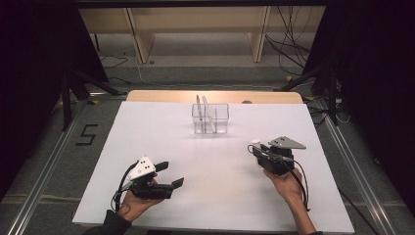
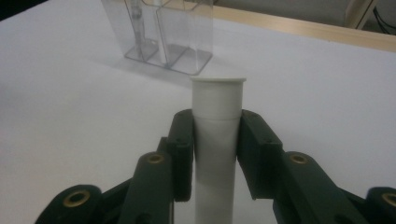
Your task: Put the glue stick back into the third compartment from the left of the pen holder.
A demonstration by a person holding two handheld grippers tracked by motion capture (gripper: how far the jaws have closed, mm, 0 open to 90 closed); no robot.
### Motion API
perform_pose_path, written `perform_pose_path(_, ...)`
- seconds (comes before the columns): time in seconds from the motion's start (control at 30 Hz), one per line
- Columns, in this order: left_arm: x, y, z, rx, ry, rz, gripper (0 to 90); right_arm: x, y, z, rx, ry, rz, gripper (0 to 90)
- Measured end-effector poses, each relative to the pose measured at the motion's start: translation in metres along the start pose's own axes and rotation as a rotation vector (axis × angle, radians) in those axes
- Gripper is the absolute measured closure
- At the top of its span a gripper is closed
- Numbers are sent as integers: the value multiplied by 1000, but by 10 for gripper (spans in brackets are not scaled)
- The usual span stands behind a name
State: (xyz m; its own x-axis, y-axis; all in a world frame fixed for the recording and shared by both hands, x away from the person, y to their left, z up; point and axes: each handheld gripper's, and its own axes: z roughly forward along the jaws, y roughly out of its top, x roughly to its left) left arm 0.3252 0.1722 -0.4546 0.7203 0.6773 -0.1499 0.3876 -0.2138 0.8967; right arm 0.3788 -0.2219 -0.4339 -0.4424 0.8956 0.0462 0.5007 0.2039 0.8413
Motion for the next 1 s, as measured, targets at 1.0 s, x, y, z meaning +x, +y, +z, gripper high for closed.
perform_pose_path(1.0, 1, 1, -2, -20, -2, 3, 172, 9, 64, 34, -70, 46, 69, 681)
